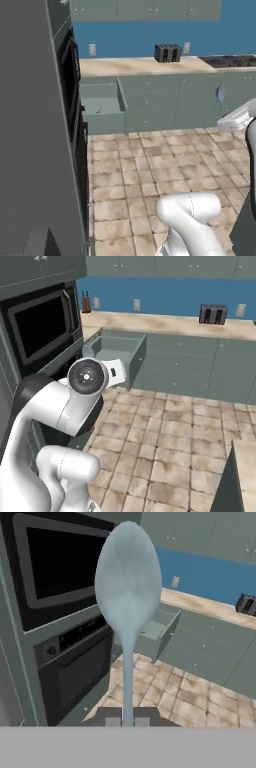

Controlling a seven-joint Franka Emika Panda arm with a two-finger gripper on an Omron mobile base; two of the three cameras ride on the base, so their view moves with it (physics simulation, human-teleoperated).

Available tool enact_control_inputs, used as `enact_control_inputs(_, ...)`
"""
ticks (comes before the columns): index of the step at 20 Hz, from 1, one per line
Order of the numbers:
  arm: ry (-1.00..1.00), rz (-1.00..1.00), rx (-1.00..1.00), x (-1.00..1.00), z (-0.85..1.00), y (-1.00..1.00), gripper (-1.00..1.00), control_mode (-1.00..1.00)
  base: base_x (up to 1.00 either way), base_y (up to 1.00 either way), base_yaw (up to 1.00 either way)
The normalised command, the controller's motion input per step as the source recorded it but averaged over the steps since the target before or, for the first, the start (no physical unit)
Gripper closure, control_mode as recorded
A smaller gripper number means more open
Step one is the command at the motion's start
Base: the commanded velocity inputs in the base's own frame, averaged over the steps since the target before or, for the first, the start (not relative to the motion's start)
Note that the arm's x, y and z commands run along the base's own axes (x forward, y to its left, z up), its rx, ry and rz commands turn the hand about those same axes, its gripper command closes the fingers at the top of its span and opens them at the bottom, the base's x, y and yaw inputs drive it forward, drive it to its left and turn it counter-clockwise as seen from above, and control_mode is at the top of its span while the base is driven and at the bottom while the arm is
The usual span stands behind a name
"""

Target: Pick up the metallic utensils from the counter and place them in the open drawer. Make sure not to pick up any wooden utensils.

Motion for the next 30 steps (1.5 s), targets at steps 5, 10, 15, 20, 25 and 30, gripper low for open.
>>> enact_control_inputs(5, 0.0, 0.0, 0.0, 0.0, 0.0, 0.0, 1.0, 1.0, 1.0, -0.27, 0.34)
enact_control_inputs(10, 0.0, 0.0, 0.0, 0.0, 0.0, 0.0, 1.0, 1.0, 1.0, -0.16, 0.31)
enact_control_inputs(15, 0.0, 0.0, 0.0, 0.0, 0.0, 0.0, 1.0, 1.0, 1.0, -0.22, 0.15)
enact_control_inputs(20, 0.0, 0.0, 0.0, 0.0, 0.0, 0.0, 1.0, 1.0, 1.0, -0.09, 0.11)
enact_control_inputs(25, 0.0, 0.0, 0.0, 0.0, 0.0, 0.0, 1.0, 1.0, 0.85, 0.0, 0.09)
enact_control_inputs(30, 0.0, 0.0, 0.0, 0.0, 0.0, 0.0, 1.0, 1.0, 0.07, 0.0, 0.08)
